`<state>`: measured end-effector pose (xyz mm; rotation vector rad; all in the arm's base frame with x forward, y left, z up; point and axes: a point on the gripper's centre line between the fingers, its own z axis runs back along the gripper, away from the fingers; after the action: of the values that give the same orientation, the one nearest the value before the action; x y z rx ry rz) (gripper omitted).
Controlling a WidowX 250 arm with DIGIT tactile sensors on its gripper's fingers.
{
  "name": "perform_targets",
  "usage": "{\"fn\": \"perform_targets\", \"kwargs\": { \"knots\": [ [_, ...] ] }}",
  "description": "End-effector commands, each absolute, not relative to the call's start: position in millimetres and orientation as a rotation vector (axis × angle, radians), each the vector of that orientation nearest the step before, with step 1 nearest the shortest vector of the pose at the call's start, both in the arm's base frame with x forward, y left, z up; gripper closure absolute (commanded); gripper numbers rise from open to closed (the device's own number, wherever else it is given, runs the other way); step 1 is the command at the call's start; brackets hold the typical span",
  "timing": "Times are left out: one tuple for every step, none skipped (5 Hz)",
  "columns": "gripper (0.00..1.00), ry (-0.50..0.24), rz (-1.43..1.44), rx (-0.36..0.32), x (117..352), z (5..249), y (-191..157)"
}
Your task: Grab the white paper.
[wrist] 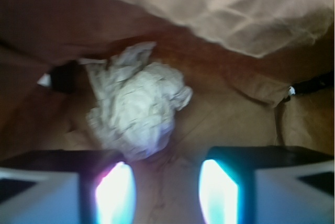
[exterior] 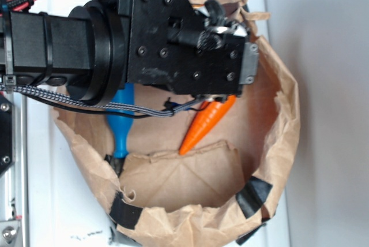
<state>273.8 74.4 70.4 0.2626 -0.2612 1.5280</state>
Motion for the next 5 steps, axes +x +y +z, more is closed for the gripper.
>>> {"fn": "perform_targets", "kwargs": {
  "knots": [
    [0.0,-0.376,1.527,0.32,275.8,58.5,90.9],
    [0.0,-0.37,1.546,0.326,284.9,54.2,95.5],
    [0.0,-0.386,1.55,0.343,291.0,50.5,92.9],
    [0.0,-0.396,1.555,0.344,293.0,50.6,91.2],
    [0.0,-0.425,1.569,0.333,297.9,50.9,91.5]
  ]
}}
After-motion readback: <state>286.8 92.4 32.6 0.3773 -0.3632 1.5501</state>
